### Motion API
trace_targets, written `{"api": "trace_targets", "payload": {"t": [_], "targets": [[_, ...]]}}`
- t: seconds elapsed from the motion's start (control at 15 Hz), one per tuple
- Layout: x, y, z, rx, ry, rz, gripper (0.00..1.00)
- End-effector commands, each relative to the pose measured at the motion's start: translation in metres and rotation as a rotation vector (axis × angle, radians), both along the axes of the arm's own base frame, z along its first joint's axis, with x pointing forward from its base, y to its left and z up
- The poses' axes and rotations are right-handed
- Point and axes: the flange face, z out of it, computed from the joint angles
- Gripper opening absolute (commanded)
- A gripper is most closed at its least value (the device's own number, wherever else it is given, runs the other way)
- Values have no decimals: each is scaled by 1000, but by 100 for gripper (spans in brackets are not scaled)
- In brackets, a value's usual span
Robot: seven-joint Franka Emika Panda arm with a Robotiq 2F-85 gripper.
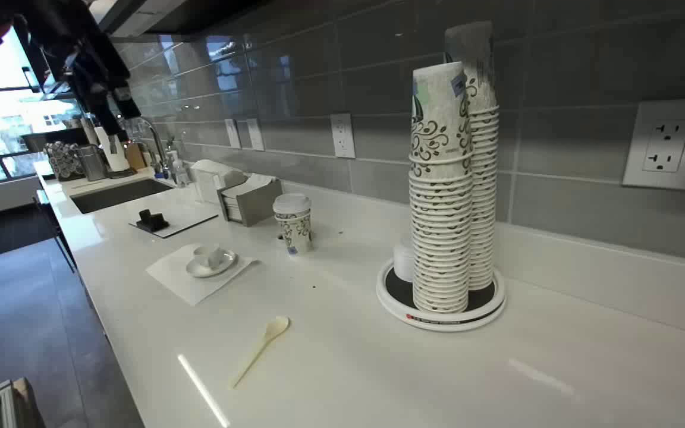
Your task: Put the spoon into the white cup
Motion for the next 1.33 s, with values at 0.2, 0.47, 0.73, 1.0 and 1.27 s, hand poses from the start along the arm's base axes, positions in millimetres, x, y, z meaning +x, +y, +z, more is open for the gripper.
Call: {"api": "trace_targets", "payload": {"t": [0.2, 0.47, 0.73, 1.0, 1.27], "targets": [[0, 0, 0, 0, 1, 0, 100], [0, 0, 0, 0, 1, 0, 100], [0, 0, 0, 0, 0, 0, 100], [0, 0, 0, 0, 0, 0, 100], [9, -9, -9, 9, -12, 65, 100]]}}
